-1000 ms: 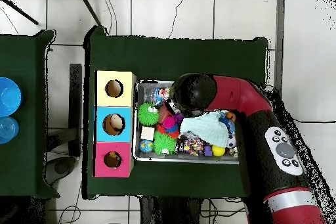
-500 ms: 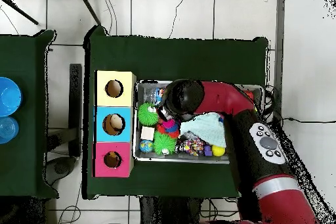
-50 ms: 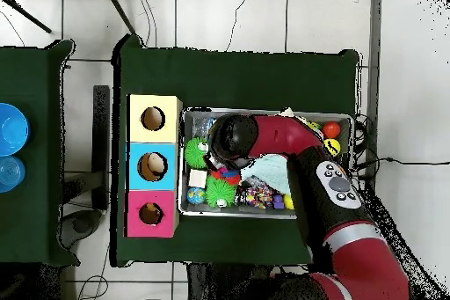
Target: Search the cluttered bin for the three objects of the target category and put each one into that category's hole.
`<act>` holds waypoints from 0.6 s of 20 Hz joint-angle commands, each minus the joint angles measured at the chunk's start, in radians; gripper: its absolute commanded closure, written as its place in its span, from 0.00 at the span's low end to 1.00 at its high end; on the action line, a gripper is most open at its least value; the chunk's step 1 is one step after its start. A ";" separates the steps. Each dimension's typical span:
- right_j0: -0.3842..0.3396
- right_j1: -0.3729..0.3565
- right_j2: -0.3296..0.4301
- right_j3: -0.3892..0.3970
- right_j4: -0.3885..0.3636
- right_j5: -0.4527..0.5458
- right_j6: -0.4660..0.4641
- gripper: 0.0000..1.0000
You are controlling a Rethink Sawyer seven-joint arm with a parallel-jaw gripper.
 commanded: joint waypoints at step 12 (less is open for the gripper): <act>0.044 0.047 -0.090 -0.045 -0.161 0.039 0.019 0.00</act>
